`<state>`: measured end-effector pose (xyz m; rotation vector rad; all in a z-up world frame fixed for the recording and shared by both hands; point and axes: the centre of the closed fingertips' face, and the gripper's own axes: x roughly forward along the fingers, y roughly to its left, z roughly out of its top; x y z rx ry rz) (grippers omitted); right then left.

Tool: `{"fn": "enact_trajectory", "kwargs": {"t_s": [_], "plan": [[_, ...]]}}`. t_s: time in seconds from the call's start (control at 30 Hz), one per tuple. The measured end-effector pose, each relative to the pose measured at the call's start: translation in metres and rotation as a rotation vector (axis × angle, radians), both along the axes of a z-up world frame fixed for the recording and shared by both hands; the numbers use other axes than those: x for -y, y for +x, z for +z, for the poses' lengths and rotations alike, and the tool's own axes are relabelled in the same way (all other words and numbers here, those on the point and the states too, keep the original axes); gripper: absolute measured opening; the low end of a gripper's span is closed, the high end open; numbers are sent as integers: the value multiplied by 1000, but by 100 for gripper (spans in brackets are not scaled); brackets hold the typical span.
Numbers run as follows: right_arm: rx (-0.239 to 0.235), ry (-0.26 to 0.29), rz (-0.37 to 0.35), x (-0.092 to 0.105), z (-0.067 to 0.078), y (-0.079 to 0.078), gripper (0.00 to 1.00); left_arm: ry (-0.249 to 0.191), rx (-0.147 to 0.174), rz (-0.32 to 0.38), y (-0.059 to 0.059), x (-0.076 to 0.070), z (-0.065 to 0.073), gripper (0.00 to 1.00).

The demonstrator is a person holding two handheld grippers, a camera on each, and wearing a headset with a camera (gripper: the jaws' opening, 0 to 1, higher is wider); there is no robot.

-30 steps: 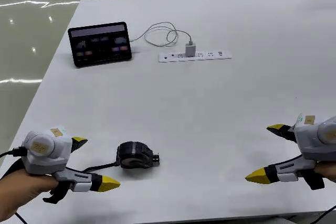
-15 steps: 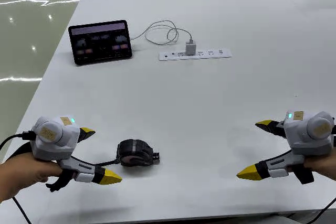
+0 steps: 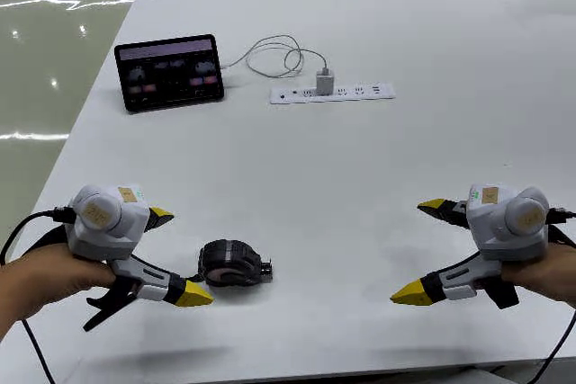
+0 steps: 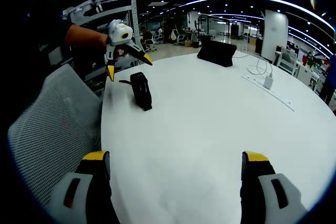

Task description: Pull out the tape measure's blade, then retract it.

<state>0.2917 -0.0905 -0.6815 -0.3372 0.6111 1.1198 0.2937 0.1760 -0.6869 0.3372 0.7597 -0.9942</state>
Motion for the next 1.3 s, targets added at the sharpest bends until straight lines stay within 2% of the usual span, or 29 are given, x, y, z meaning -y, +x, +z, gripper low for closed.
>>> {"fn": "enact_trajectory", "kwargs": {"t_s": [0.3,0.47,0.57,0.63,0.73,0.83,0.93,1.3], "plan": [[32,1,53,-13,1,8,100,46,-1,-67,4,6,-3,97],[47,-1,84,-21,0,11,100,69,-1,-103,5,10,-7,94],[53,3,101,-28,1,12,100,98,7,-131,5,13,-9,91],[55,3,116,-32,0,11,100,99,4,-147,3,18,-9,90],[55,1,133,-38,-2,10,100,118,11,-176,2,21,-10,86],[55,1,159,-47,-3,8,99,155,21,-210,4,18,-15,78],[54,0,175,-55,-6,8,99,165,28,-218,8,19,-20,75],[44,0,248,-90,-12,5,96,190,21,-293,4,33,-26,69]]}}
